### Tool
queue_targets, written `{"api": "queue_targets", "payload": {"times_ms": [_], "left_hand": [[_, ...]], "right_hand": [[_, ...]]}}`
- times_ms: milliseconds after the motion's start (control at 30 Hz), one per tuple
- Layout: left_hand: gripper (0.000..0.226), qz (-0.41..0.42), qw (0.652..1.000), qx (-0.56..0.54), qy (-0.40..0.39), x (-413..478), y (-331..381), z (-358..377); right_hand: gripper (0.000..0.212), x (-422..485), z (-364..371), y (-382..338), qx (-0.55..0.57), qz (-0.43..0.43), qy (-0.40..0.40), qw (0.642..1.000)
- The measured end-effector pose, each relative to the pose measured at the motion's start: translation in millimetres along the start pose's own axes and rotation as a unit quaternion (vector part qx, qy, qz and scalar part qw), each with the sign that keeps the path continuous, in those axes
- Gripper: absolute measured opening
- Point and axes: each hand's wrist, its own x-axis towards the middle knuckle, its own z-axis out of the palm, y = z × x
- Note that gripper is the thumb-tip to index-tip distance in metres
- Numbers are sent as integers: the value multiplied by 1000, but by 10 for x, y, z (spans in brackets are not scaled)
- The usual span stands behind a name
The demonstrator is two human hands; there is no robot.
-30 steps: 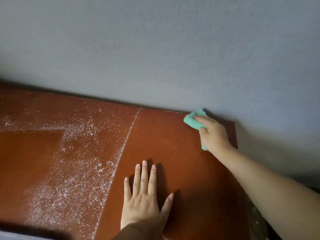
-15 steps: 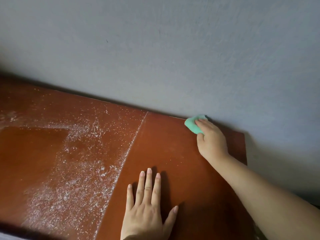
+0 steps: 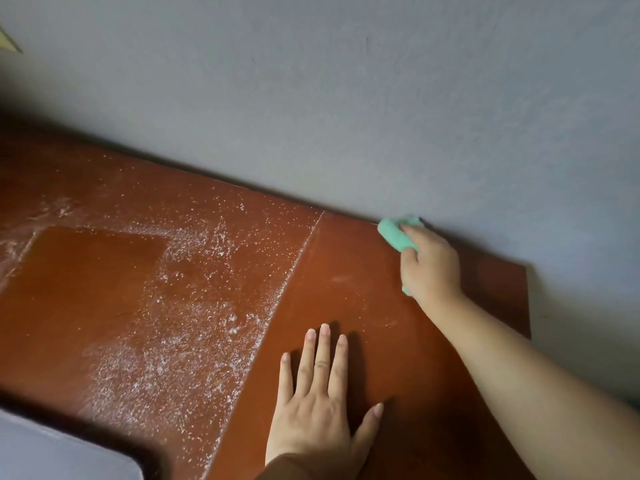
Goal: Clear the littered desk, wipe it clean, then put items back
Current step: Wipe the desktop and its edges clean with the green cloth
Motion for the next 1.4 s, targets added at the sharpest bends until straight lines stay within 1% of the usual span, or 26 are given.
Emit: {"api": "queue_targets", "payload": {"times_ms": [67, 133, 233, 267, 300, 367, 433, 467, 533, 600, 700, 733, 767, 833, 867, 900, 933, 967, 1033, 1100, 1200, 1267, 1300, 1333, 1367, 1400], "left_hand": [[83, 1, 1000, 0, 1, -5, 0, -9], [83, -2, 1000, 0, -3, 4, -5, -10], [84, -1, 1000, 2, -3, 4, 0, -14], [84, 1, 1000, 0, -1, 0, -1, -7], [84, 3, 1000, -3, -1, -2, -6, -3], [85, 4, 1000, -6, 5, 12, -14, -3], [85, 4, 1000, -2, 1, 8, -3, 0], [85, 5, 1000, 1, 1, 3, 0, 1], [84, 4, 1000, -2, 6, 4, -8, 6], [84, 2, 1000, -6, 7, 8, -11, 10], [84, 7, 1000, -14, 17, 5, -8, 8], [84, 7, 1000, -17, 20, 2, -8, 12], [85, 5, 1000, -20, 23, -1, -8, 15], [85, 3, 1000, -23, 21, -4, -4, 17], [85, 3, 1000, -23, 19, -8, -1, 18], [85, 1, 1000, -24, 20, -8, 0, 17], [85, 0, 1000, -24, 20, -11, 4, 16], [84, 0, 1000, -22, 19, -13, 9, 12], [84, 1, 1000, -18, 23, -21, 21, 8], [83, 0, 999, -20, 27, -25, 21, 9], [83, 5, 999, -10, 41, -34, 15, 15], [84, 11, 998, -12, 57, -50, 12, 26], [84, 13, 998, -12, 64, -55, 9, 31], [84, 16, 998, -11, 68, -57, 7, 35], [85, 19, 997, -11, 71, -52, 4, 39], [86, 22, 997, -13, 75, -45, 3, 46]], "right_hand": [[46, 122, 165, -174, -21, -13, -16, 1000], [46, 134, 307, -438, 9, -48, -33, 998], [43, -128, 405, -623, 55, -137, -108, 983], [41, -225, 364, -607, 80, -128, -136, 979], [38, -291, 279, -579, 116, -87, -148, 978], [37, -234, 108, -470, 178, 11, -91, 980], [43, -8, 60, -378, 137, 53, -10, 989], [42, 122, 83, -391, 90, 53, -6, 995], [40, 285, 218, -539, 6, 4, -38, 999], [42, 267, 367, -686, -22, -72, -74, 994], [46, -52, 400, -678, 28, -193, -120, 973], [45, -175, 362, -608, 63, -197, -147, 967], [42, -274, 288, -547, 101, -172, -178, 964], [35, -317, 124, -414, 209, -32, -195, 958], [33, -260, 56, -328, 266, 45, -152, 951], [34, -164, -6, -231, 293, 98, -82, 948], [40, -67, -44, -146, 281, 126, -23, 951], [46, 19, -57, -90, 233, 131, 6, 964], [50, 117, 13, -111, 93, 87, -6, 992], [51, 66, 185, -289, 13, -11, -35, 999], [54, -257, 380, -597, 45, -160, -118, 979], [52, -472, 359, -589, 68, -221, -193, 954], [49, -516, 271, -525, 87, -205, -224, 949], [47, -536, 150, -455, 125, -146, -237, 952], [47, -527, 18, -327, 173, -61, -207, 961], [47, -496, -133, -167, 220, 29, -141, 965]]}}
